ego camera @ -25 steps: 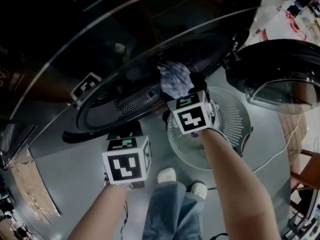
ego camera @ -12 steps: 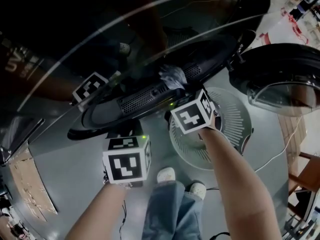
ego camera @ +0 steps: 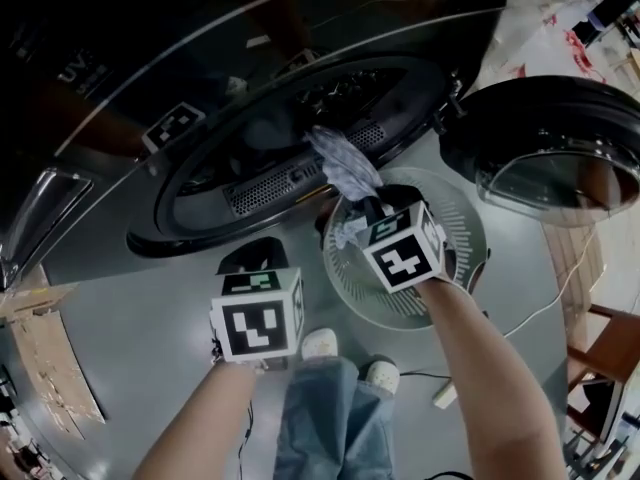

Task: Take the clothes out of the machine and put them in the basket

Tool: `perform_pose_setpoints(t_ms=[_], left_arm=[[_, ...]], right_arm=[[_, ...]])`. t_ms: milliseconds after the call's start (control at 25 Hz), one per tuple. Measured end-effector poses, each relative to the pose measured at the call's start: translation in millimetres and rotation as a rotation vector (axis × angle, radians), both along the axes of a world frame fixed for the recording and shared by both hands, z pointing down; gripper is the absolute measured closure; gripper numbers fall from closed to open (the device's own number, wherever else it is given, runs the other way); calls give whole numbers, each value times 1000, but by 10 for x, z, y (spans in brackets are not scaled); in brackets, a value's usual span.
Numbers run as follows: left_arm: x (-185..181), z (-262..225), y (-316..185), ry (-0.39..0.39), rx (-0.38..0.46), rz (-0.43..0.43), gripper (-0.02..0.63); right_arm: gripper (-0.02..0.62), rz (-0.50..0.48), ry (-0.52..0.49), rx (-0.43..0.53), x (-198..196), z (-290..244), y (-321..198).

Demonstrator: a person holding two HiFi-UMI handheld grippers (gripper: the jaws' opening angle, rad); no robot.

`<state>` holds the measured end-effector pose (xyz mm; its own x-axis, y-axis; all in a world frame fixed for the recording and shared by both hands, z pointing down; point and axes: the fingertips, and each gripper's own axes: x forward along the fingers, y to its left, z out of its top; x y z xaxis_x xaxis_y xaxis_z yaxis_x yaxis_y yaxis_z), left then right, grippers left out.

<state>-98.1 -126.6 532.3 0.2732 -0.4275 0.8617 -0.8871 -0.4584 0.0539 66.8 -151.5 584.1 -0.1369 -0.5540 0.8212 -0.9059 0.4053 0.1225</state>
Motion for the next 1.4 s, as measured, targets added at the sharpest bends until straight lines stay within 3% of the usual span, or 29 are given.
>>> perform_pose_setpoints(t_ms=[880,1400], left_arm=[[191,-219,489,48,10,-69,601],[316,-342,702,45,14,-68,601]], right_arm=[[549,27,29,-135,399,-90,1272],[548,139,103,-386,836,73,2002]])
